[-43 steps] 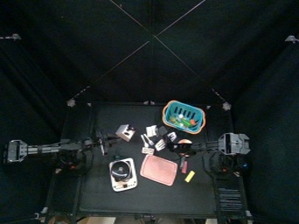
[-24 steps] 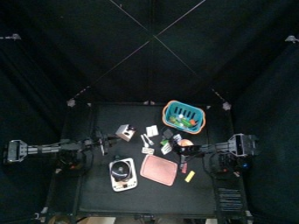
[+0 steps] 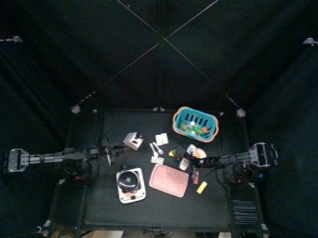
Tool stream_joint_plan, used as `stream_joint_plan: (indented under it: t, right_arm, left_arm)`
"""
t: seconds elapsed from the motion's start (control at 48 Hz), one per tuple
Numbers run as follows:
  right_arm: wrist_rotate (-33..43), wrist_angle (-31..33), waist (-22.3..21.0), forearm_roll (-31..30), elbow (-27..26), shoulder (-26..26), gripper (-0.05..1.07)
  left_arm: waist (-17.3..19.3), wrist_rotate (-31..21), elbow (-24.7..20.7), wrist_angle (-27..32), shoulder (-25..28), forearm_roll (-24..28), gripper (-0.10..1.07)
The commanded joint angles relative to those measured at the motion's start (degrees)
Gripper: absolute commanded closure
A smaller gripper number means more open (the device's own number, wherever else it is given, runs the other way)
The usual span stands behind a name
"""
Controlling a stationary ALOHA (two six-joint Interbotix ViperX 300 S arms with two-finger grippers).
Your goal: Remove corn husk
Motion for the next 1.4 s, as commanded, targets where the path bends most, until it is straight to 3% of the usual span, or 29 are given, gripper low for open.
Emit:
stream_joint_plan:
  t: [0.0, 0.271, 0.438, 0.646, 1.375]
  right_arm:
    - [-5.27, -1.85, -2.2, 2.72, -1.05, -1.14, -0.01]
    - [-21.01, -5.8, -7.82, 11.34, -0.88, -0.44, -0.01]
    - [-25.22, -11.78, -11.25, 13.97, -0.79, 0.53, -0.01]
    - [-25.66, -18.63, -13.8, 13.27, -0.44, 3.78, -0.01]
    - [-25.66, -18.9, -13.18, 12.66, -1.32, 8.7, 0.0]
  left_arm:
    - [0.18, 0.0, -0.7, -0.35, 0.09, 0.0, 0.35]
    - [0.26, 0.09, -0.53, -0.26, 0.09, 0.0, 0.35]
    - [0.7, 0.09, -0.44, -0.26, 0.09, 0.0, 0.35]
    - [0.79, 0.09, -0.26, -0.26, 0.09, 0.0, 0.35]
    - [1.14, 0.09, -0.18, -0.26, 0.0, 0.0, 0.35]
